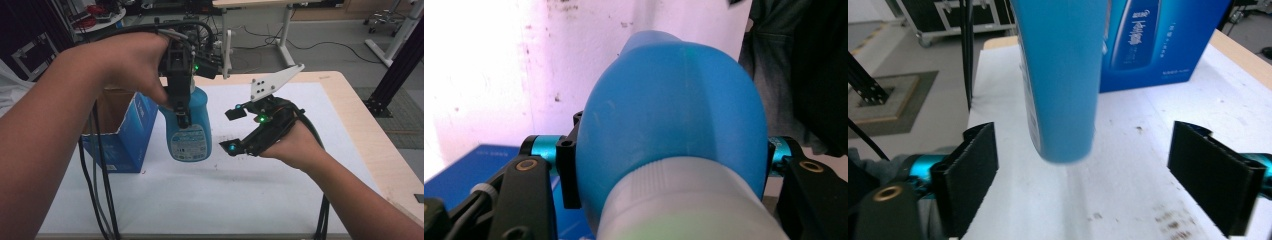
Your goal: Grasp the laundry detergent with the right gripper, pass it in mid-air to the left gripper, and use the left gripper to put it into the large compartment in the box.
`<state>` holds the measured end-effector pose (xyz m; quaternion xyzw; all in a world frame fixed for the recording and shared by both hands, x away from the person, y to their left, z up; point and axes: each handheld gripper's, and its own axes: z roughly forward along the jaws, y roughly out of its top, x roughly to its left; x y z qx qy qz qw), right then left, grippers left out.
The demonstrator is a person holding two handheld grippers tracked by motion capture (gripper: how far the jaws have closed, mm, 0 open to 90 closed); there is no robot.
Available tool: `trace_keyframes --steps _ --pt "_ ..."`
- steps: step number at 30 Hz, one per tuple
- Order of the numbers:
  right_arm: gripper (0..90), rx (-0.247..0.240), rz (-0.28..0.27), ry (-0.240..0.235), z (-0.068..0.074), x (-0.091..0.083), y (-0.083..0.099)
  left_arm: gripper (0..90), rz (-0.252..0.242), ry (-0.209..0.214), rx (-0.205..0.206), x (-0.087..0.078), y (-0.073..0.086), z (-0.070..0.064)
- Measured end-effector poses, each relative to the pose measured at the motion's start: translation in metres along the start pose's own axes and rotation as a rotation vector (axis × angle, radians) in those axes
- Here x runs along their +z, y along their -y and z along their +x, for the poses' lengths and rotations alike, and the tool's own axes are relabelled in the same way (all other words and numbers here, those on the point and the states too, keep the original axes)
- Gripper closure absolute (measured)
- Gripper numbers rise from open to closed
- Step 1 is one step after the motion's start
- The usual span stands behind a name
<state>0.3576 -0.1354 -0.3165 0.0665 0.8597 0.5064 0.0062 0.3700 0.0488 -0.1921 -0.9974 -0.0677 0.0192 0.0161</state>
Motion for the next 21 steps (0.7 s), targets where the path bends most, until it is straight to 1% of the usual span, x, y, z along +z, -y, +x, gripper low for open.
trace_keyframes --steps 1,2,3,4,7,8,9,11,12,15,16,17,19,20,21 --pt "11.4 0.0 0.009 -0.005 0.0 -0.002 -0.001 38.6 -0.005 0.005 -0.02 -0.001 0.002 0.0" --pt "9.1 -0.01 0.015 -0.001 -0.001 -0.004 -0.003 38.6 -0.006 0.007 -0.031 -0.003 0.004 0.001" --pt "2.1 -0.015 0.025 0.007 -0.001 -0.006 -0.004 38.6 -0.005 0.008 -0.045 -0.006 0.008 0.003" --pt "1.9 -0.008 0.048 0.017 -0.001 -0.009 -0.007 38.5 -0.01 0.01 -0.06 -0.008 0.01 0.003" --pt "1.1 -0.03 0.088 0.024 -0.002 -0.017 -0.012 38.5 -0.016 0.022 -0.111 -0.018 0.02 0.006" --pt "0.7 -0.033 0.104 0.025 -0.002 -0.019 -0.014 38.5 -0.022 0.021 -0.119 -0.022 0.024 0.007" --pt "0.7 -0.045 0.121 0.032 -0.003 -0.022 -0.017 38.5 -0.029 0.021 -0.132 -0.026 0.027 0.007" --pt "0.5 -0.059 0.153 0.033 -0.004 -0.028 -0.021 38.5 -0.033 0.016 -0.172 -0.036 0.036 0.008" --pt "0.5 -0.069 0.183 0.039 -0.005 -0.032 -0.024 38.4 -0.035 0.013 -0.191 -0.041 0.04 0.008" --pt "0.5 -0.083 0.238 0.05 -0.008 -0.041 -0.03 38.4 -0.046 0.011 -0.263 -0.055 0.052 0.01" --pt "0.5 -0.089 0.25 0.054 -0.008 -0.043 -0.032 38.4 -0.056 0.013 -0.295 -0.059 0.056 0.011" --pt "0.6 -0.092 0.261 0.053 -0.01 -0.045 -0.034 38.4 -0.061 0.018 -0.334 -0.064 0.061 0.012" --pt "0.5 -0.101 0.29 0.064 -0.011 -0.051 -0.039 38.4 -0.088 0.031 -0.434 -0.074 0.074 0.016" --pt "0.6 -0.105 0.297 0.068 -0.012 -0.053 -0.042 38.4 -0.089 0.033 -0.458 -0.077 0.078 0.018" --pt "0.6 -0.109 0.302 0.071 -0.012 -0.054 -0.044 38.4 -0.096 0.032 -0.496 -0.081 0.083 0.019"
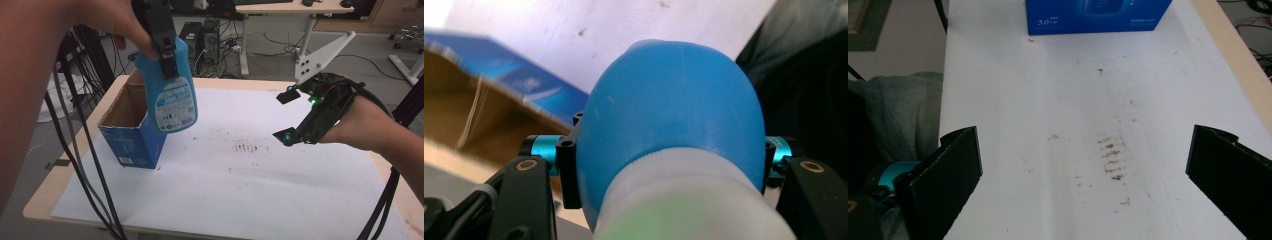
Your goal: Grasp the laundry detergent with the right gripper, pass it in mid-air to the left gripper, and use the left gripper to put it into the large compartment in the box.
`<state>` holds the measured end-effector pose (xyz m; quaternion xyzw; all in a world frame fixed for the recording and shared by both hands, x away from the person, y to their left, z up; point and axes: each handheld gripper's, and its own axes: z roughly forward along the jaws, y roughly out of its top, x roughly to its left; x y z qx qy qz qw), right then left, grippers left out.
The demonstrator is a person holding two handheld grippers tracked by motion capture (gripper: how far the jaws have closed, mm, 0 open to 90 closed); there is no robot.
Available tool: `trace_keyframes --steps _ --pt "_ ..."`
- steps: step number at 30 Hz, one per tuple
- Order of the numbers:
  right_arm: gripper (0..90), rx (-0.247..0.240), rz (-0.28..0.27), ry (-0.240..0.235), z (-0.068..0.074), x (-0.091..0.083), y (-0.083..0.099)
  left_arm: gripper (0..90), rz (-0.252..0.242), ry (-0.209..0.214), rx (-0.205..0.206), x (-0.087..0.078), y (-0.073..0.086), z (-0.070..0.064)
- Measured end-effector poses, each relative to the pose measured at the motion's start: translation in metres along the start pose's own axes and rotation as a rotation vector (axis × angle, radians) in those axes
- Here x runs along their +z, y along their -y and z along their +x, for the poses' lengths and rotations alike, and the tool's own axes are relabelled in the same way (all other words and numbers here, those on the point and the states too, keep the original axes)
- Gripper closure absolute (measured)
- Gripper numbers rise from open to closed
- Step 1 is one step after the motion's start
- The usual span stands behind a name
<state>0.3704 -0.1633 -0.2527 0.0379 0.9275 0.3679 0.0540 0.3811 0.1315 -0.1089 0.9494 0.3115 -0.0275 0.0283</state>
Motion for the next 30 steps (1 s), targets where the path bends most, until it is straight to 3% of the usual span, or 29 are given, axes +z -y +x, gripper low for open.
trace_keyframes --steps 8,10,12,14,21,30 --pt "0.6 -0.011 0.028 0.025 -0.002 -0.008 -0.003 38.4 -0.041 -0.028 -0.283 -0.023 0.03 0.026" --pt "0.6 -0.006 0.033 0.026 -0.002 -0.009 -0.002 38.4 -0.039 -0.022 -0.348 -0.025 0.037 0.033" --pt "0.6 -0.003 0.036 0.03 -0.003 -0.009 -0.001 38.4 -0.041 -0.021 -0.455 -0.025 0.045 0.041" --pt "0.6 -0.001 0.033 0.035 -0.004 -0.009 0.0 38.4 -0.037 -0.03 -0.516 -0.025 0.051 0.048" --pt "0.6 0.008 0.042 0.043 -0.005 -0.011 0.002 38.4 -0.018 -0.074 -0.638 -0.017 0.061 0.066" --pt "0.6 0.018 0.044 0.06 -0.006 -0.012 0.005 38.4 0.013 -0.045 -0.679 0.012 0.069 0.095"
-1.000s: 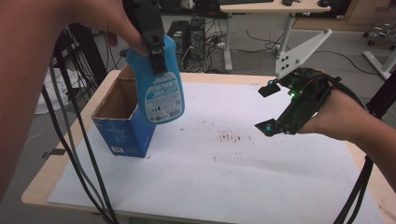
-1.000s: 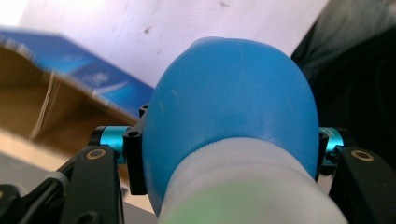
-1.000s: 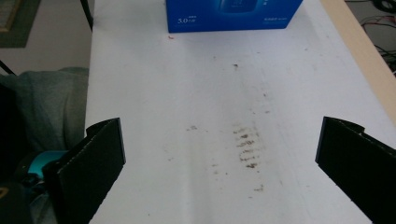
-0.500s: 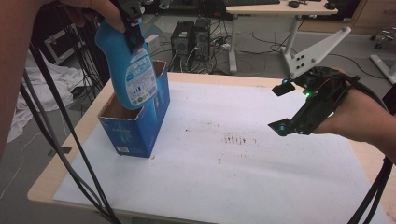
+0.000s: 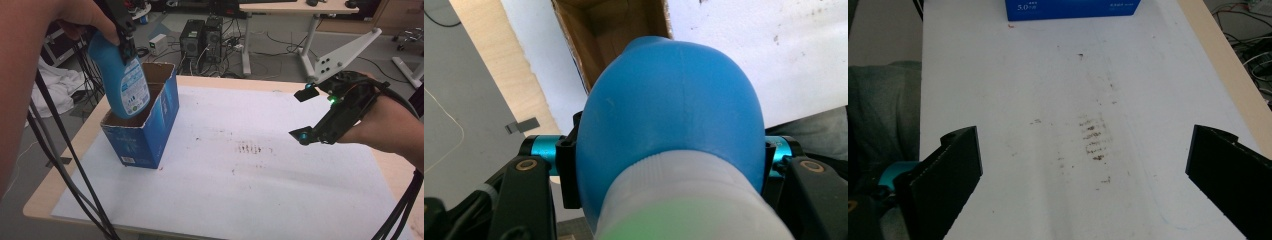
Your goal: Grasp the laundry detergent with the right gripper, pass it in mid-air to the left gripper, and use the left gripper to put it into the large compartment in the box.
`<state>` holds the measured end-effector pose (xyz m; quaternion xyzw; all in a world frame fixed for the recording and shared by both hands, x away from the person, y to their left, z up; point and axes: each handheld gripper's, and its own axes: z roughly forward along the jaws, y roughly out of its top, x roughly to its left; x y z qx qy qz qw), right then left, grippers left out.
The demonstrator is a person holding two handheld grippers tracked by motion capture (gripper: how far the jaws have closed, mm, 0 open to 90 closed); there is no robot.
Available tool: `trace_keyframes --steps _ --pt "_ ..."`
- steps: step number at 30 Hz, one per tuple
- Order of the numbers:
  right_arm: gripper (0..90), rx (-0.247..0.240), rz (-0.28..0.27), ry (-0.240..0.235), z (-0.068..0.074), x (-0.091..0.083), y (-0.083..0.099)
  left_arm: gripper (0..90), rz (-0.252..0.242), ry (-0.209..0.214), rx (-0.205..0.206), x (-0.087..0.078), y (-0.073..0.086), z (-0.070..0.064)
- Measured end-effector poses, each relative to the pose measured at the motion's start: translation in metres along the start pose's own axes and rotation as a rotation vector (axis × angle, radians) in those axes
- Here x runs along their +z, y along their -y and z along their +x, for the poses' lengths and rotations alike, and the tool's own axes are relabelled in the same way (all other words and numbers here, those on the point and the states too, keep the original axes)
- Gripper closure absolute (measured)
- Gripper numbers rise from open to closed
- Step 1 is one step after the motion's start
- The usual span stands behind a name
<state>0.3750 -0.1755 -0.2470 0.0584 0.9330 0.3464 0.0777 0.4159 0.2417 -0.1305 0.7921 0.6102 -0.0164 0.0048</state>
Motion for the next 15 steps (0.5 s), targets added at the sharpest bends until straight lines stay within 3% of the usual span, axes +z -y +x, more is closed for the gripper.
trace_keyframes --steps 10,12,15 --pt "0.6 0.009 0.011 0.001 -0.001 0.006 0.005 38.4 0.022 0.01 0.07 0.04 -0.012 0.011" --pt "0.6 0.013 0.007 0.003 -0.002 0.006 0.006 38.4 0.007 0.011 0.112 0.048 -0.014 0.013" --pt "0.6 0.024 0.011 0.004 -0.002 0.005 0.009 38.4 0.026 -0.001 0.167 0.061 -0.016 0.013"
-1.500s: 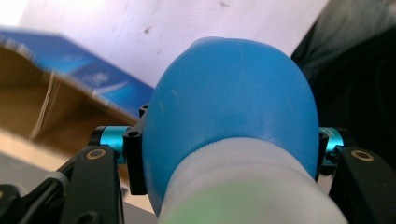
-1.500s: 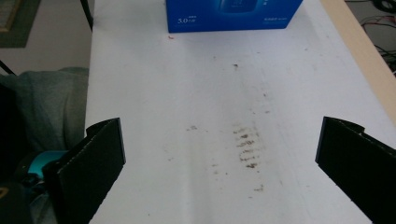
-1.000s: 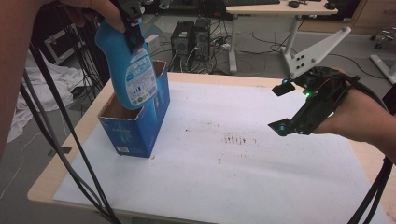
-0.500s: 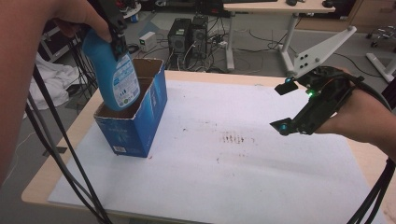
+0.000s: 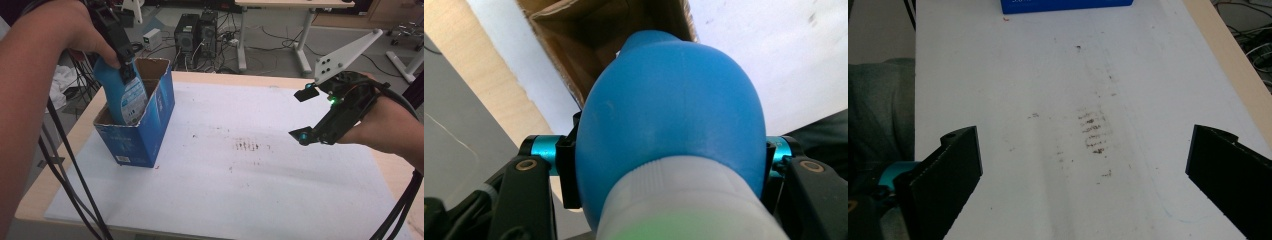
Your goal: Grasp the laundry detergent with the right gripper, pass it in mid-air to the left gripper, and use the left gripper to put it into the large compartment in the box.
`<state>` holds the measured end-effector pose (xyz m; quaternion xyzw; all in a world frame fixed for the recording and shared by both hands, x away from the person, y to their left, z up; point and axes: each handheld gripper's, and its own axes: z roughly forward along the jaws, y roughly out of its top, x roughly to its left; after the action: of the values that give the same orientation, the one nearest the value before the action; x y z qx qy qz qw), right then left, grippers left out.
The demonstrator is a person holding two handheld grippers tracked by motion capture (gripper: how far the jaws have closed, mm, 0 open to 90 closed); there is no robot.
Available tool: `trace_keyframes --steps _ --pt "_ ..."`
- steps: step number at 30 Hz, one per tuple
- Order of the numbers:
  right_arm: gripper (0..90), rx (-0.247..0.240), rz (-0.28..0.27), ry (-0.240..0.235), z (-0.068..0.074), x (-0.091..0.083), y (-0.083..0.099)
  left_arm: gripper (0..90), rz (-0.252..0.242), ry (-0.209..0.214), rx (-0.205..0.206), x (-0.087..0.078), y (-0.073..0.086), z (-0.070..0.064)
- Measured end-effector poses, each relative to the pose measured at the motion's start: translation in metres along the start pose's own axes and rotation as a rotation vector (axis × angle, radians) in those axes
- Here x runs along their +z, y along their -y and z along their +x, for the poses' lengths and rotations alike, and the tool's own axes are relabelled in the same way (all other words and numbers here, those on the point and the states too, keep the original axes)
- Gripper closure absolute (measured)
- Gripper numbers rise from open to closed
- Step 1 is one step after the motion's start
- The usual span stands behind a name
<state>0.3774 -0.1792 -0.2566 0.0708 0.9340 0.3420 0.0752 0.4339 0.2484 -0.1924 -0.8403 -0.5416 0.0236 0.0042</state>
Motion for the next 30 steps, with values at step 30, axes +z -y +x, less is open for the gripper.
trace_keyframes --steps 30 --pt "0.6 0.03 0.033 0.012 -0.002 0.004 0.008 38.3 0.041 -0.02 0.459 0.092 -0.01 -0.002"
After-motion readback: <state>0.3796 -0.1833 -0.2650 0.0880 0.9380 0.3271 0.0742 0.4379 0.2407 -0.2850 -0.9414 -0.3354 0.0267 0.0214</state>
